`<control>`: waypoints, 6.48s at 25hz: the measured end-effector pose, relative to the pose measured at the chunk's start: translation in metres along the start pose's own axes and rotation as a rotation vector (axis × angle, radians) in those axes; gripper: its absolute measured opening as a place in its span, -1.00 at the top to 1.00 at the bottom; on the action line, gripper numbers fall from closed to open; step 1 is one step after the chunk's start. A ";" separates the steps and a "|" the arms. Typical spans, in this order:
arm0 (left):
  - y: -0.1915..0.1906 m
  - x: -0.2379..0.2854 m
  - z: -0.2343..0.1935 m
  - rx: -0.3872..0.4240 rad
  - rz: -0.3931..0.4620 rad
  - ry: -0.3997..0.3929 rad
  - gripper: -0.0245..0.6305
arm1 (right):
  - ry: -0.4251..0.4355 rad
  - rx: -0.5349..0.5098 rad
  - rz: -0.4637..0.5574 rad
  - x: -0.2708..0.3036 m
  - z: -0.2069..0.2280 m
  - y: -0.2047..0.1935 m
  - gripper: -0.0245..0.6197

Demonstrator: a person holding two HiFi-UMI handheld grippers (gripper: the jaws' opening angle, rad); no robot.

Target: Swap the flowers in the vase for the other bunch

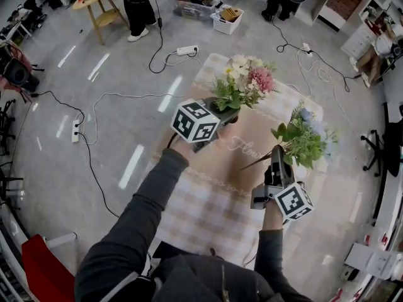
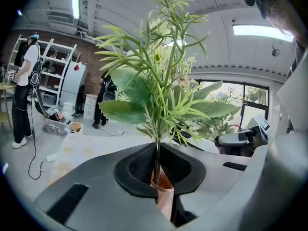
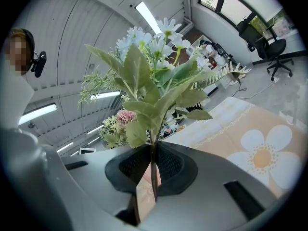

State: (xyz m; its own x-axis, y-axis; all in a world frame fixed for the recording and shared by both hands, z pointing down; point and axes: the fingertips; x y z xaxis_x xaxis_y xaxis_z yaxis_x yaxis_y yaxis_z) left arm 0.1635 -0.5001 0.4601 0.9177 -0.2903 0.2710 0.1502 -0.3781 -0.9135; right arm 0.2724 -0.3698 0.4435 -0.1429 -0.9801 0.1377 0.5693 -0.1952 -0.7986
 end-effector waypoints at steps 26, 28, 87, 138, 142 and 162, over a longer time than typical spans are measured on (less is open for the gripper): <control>0.086 -0.047 0.034 0.073 0.198 0.128 0.85 | 0.090 0.023 0.101 -0.035 -0.028 0.026 0.83; 0.094 -0.054 0.042 0.084 0.214 0.135 0.85 | 0.102 0.027 0.116 -0.041 -0.032 0.030 0.83; -0.102 -0.198 0.116 -0.292 0.234 0.277 0.85 | 0.270 -0.214 0.054 -0.002 -0.135 0.041 0.83; -0.132 -0.219 0.099 -0.401 0.238 0.390 0.85 | 0.234 -0.512 0.044 0.121 -0.093 -0.041 0.83; -0.131 -0.220 0.099 -0.408 0.234 0.390 0.85 | 0.231 -0.529 0.044 0.122 -0.093 -0.044 0.83; -0.134 -0.221 0.104 -0.421 0.216 0.375 0.84 | 0.250 -0.535 0.067 0.123 -0.091 -0.044 0.81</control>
State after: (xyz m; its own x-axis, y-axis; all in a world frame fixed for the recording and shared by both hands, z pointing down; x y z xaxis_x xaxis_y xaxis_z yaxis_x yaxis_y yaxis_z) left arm -0.0210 -0.2944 0.4909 0.7073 -0.6609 0.2510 -0.2540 -0.5689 -0.7822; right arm 0.1561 -0.4787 0.4421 -0.3441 -0.9389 -0.0131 0.1056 -0.0248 -0.9941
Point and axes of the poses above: the fingertips, and each gripper's own axes: x forward along the fingers, z to its right, y out of its top, and after that the axes turned 3 degrees about -x, right-handed
